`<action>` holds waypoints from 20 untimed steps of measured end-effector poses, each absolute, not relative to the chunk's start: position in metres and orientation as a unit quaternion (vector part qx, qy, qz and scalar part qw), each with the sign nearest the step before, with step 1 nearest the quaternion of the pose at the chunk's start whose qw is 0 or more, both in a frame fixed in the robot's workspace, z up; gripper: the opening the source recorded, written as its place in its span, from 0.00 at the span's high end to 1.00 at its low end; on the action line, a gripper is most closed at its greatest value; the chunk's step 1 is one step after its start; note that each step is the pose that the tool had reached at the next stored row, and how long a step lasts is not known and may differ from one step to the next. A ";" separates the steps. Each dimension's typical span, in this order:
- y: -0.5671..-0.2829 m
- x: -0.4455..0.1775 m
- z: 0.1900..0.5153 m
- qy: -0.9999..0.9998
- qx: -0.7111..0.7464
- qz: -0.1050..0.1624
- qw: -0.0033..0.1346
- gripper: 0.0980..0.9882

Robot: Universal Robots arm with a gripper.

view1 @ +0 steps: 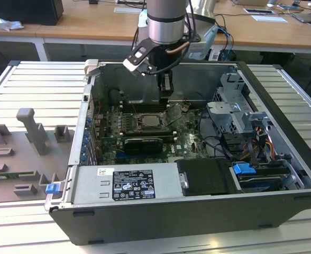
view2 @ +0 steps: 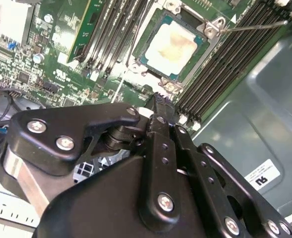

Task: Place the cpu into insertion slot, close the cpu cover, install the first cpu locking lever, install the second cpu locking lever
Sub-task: 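Close the cpu cover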

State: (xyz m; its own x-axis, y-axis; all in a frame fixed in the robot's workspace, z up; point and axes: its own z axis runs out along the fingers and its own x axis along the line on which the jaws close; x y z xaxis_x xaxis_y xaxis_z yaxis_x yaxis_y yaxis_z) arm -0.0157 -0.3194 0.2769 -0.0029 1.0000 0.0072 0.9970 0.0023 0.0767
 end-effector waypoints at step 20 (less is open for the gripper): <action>-0.319 0.010 0.275 0.708 0.706 0.030 0.025 0.99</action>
State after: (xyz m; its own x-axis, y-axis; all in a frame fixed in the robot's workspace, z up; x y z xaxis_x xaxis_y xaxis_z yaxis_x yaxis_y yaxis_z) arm 0.0104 -0.3194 0.2753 -0.0030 1.0000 0.0071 0.9970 0.0025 0.0767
